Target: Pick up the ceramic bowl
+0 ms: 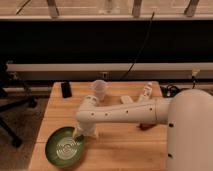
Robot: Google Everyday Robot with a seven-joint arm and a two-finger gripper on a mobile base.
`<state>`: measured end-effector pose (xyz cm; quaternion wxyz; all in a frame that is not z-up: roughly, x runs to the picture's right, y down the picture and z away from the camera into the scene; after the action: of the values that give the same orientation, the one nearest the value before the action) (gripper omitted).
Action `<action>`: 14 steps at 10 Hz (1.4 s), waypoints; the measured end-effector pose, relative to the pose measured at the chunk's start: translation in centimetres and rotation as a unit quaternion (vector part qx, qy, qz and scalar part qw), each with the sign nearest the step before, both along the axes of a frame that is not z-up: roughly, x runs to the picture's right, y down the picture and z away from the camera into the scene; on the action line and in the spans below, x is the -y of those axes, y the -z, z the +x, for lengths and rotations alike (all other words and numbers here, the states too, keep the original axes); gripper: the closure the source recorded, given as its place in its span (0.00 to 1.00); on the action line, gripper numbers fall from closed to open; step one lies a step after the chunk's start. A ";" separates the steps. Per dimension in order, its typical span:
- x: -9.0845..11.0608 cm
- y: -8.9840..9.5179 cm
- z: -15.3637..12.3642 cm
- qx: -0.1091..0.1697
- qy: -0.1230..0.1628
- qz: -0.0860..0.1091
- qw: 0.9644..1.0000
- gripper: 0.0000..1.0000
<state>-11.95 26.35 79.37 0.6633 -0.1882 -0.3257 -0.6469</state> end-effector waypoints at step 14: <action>5.2 5.1 -1.1 0.132 -0.055 0.001 0.990 1.00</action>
<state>-13.08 21.12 74.27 0.6494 -0.0817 -0.4196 -0.6290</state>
